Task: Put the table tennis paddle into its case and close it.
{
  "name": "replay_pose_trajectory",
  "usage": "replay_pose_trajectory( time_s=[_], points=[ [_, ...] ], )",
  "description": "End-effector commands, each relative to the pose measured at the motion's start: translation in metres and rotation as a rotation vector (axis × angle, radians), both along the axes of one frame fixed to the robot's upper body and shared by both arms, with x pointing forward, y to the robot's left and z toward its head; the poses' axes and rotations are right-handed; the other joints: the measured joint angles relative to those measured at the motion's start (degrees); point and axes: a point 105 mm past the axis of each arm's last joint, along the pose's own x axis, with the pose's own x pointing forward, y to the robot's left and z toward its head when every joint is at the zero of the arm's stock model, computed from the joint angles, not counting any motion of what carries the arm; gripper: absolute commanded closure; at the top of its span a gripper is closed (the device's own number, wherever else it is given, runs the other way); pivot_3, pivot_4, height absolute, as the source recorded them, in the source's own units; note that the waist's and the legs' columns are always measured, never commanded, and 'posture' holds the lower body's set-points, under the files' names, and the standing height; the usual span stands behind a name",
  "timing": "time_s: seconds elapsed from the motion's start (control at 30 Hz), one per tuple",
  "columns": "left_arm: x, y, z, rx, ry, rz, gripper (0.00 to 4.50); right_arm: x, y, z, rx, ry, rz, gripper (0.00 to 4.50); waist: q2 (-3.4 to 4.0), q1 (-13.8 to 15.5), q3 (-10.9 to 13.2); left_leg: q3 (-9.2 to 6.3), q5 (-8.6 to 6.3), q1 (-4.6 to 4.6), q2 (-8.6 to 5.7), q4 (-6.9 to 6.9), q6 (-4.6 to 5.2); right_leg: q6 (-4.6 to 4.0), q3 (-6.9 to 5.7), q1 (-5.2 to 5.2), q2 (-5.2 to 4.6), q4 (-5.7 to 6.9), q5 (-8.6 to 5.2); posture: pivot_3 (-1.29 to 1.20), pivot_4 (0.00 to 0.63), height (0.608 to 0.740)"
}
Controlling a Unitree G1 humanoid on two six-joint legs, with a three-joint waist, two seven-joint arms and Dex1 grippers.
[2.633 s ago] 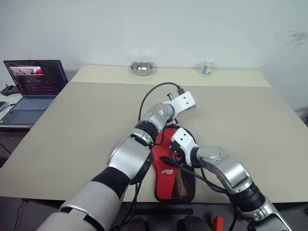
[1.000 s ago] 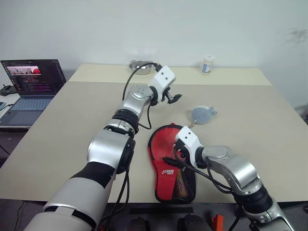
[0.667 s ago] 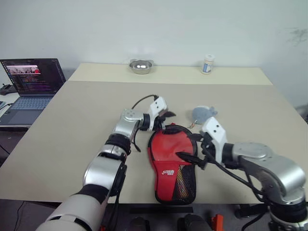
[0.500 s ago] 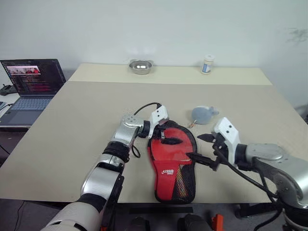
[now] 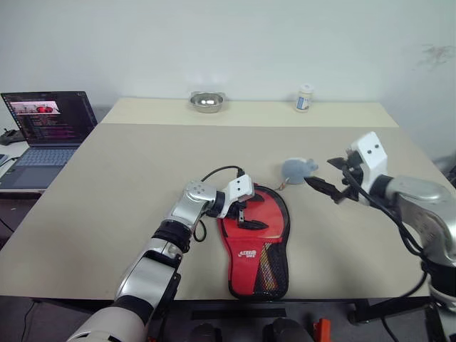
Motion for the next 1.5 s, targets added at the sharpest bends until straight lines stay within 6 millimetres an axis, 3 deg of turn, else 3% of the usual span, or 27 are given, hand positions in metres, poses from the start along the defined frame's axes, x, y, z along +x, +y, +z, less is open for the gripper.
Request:
replay_pose_trajectory(
  time_s=[0.03,0.23,0.37,0.57,0.67,0.77,0.83,1.0,1.13,1.3,1.5],
  points=[
    [-0.005,0.002,-0.024,0.075,0.033,0.006,0.03,0.030,0.005,0.008,0.029,-0.061,-0.030,0.00,0.02,0.0,0.0,0.02,0.00,0.03,0.00,0.00,0.01,0.00,0.01,0.02,0.00,0.00,0.00,0.00,0.150,0.740],
    [-0.006,0.000,-0.024,0.063,0.037,0.011,0.03,0.078,0.013,0.002,0.072,-0.069,-0.075,0.00,0.03,-0.1,0.0,0.07,-0.01,0.05,0.00,0.00,0.03,-0.01,0.04,0.04,0.00,0.00,0.01,0.00,0.150,0.740],
    [-0.006,0.001,-0.025,0.068,0.031,0.020,0.03,0.101,0.016,-0.020,0.020,-0.027,-0.100,0.00,0.04,0.0,0.0,0.09,-0.01,0.05,0.00,0.00,0.04,-0.15,0.05,0.05,-0.01,0.00,0.09,0.00,0.150,0.740],
    [-0.006,0.003,-0.027,0.072,0.026,0.034,0.03,0.112,0.015,-0.053,-0.042,0.057,-0.139,0.00,0.05,-0.1,0.0,0.13,-0.01,0.05,0.00,-0.01,0.05,-0.27,0.09,0.04,-0.04,0.00,0.16,0.00,0.150,0.740],
    [-0.006,0.005,-0.029,0.077,0.030,0.041,0.03,0.113,0.015,-0.059,-0.041,0.077,-0.145,0.00,0.07,-0.2,0.0,0.14,-0.01,0.07,0.01,0.00,0.04,-0.28,0.11,0.04,-0.08,0.02,0.17,0.00,0.150,0.740],
    [-0.007,0.007,-0.034,0.082,0.043,0.046,0.00,0.114,0.013,-0.056,-0.035,0.073,-0.157,0.56,0.10,-0.2,-0.1,0.15,-0.01,0.11,0.04,0.00,0.04,-0.28,0.12,0.05,-0.08,0.05,0.17,0.00,0.150,0.740],
    [-0.007,0.006,-0.036,0.082,0.050,0.047,0.00,0.114,0.011,-0.055,-0.036,0.072,-0.168,1.19,0.10,-0.2,-0.1,0.14,-0.01,0.11,0.05,0.00,0.04,-0.28,0.12,0.05,-0.08,0.05,0.17,0.00,0.150,0.740],
    [-0.012,0.004,-0.048,0.070,0.101,0.049,0.00,0.110,0.005,-0.058,-0.042,0.084,-0.181,2.73,0.17,-0.1,-0.1,0.14,-0.01,0.14,0.02,0.00,0.04,-0.27,0.12,0.10,-0.09,0.05,0.16,0.00,0.150,0.740],
    [-0.015,0.005,-0.056,0.069,0.148,0.059,0.00,0.103,-0.006,-0.059,-0.069,0.083,-0.204,3.58,0.26,0.2,-0.3,0.10,-0.01,0.15,-0.04,0.01,0.05,-0.23,0.07,0.17,-0.11,0.01,0.14,0.00,0.150,0.740],
    [-0.018,0.002,-0.063,0.073,0.182,0.065,0.00,0.079,-0.029,-0.058,-0.123,0.084,-0.247,3.86,0.39,1.5,-0.3,0.01,-0.04,0.12,-0.08,0.01,0.09,-0.08,-0.03,0.24,-0.14,-0.11,0.06,0.00,0.150,0.740],
    [-0.018,0.002,-0.071,0.085,0.206,0.085,0.00,0.023,-0.046,-0.058,-0.256,0.123,-0.202,3.86,0.63,2.3,-0.5,-0.03,-0.10,0.07,-0.10,0.01,0.18,0.02,-0.09,0.29,-0.15,-0.27,0.01,0.00,0.150,0.740]
  ],
)
